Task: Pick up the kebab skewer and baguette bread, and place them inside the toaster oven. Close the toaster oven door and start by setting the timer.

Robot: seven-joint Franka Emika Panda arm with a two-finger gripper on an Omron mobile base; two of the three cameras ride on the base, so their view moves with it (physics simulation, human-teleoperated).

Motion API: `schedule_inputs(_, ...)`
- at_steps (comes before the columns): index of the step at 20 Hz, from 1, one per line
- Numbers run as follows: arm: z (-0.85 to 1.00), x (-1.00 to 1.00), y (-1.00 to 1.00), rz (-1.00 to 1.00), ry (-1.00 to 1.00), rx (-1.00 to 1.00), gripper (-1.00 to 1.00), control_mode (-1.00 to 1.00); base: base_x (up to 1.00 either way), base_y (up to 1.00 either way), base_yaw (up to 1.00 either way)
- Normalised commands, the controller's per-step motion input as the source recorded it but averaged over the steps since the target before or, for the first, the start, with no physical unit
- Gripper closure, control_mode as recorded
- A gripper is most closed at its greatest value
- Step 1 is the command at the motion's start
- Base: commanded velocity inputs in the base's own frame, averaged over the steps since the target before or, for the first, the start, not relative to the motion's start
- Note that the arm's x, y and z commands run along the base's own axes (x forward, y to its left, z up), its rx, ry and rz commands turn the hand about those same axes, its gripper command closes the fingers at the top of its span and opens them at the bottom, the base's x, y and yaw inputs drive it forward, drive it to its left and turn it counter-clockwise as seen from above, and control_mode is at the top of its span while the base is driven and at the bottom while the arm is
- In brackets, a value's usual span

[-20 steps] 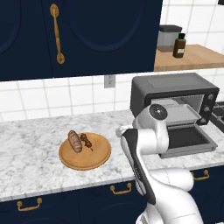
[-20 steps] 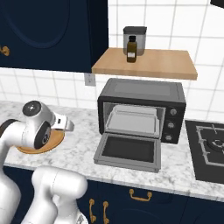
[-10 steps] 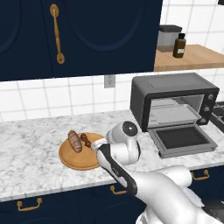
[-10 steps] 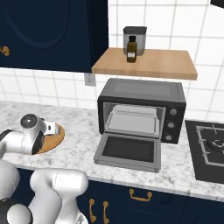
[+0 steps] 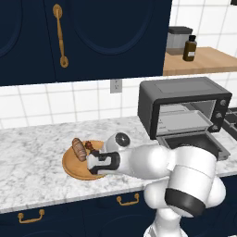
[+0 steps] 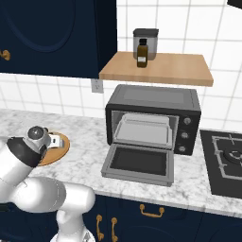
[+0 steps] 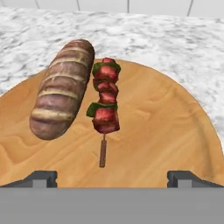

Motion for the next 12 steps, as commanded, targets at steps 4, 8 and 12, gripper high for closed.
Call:
schedule_inputs(4,0.01,0.46,0.34,0.0,0.23,-0.08,-1.0,-1.0,0.0,0.0,0.0)
schedule_inputs(8,0.08,0.39,0.48,0.0,0.12,-0.1,-1.0,-1.0,0.0,0.0,0.0)
schedule_inputs(12,0.0,0.39,0.58,0.0,0.01,-0.11,-1.0,-1.0,0.0,0.0,0.0)
